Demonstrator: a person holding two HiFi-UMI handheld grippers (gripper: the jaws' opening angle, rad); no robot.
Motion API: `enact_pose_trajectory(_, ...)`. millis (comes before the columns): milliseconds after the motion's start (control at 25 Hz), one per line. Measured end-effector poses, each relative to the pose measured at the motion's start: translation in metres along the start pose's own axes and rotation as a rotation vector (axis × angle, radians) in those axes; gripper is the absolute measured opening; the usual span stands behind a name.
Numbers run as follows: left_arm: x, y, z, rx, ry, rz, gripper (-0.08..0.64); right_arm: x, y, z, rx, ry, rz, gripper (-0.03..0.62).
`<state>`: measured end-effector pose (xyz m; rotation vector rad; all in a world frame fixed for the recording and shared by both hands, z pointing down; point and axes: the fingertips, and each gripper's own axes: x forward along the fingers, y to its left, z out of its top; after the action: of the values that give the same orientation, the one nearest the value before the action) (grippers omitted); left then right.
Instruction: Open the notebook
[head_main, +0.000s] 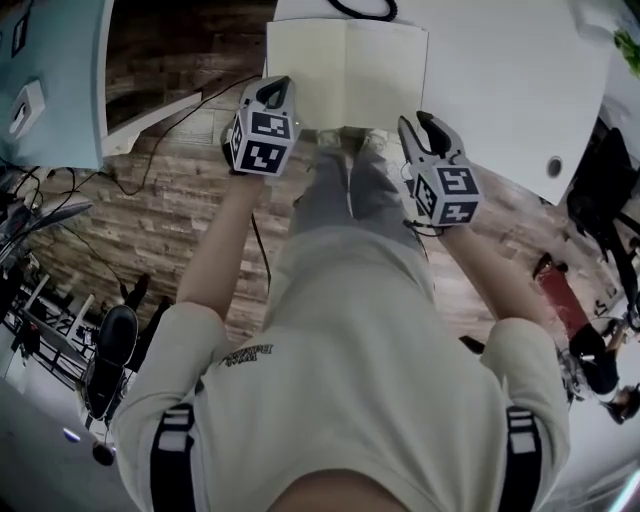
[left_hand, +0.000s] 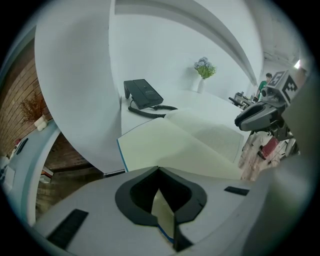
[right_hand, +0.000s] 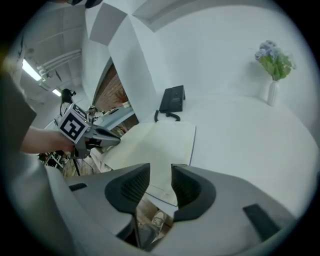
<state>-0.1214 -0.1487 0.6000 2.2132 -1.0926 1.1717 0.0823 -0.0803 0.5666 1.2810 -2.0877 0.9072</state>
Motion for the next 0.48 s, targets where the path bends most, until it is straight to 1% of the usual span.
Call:
enact_pose_trajectory(240,0.006,0.001,-0.002,0.000,0.000,-0.003,0.002,0.000,-0.012,-0.016,0.043,0.038,-0.031,0.140)
enact_pose_trajectory(400,0.006,-0.001,-0.004,-0.017,-0.003,0.002,0.002,0.007,-0.011,-0.027,0.114,0.079,0.008,0.140)
enact_pose_trajectory(480,0.006,-0.001,-0.004,-0.027,-0.008,0.004,0.002,0.012,-0.009,-0.029,0.137,0.096,0.015,0.150)
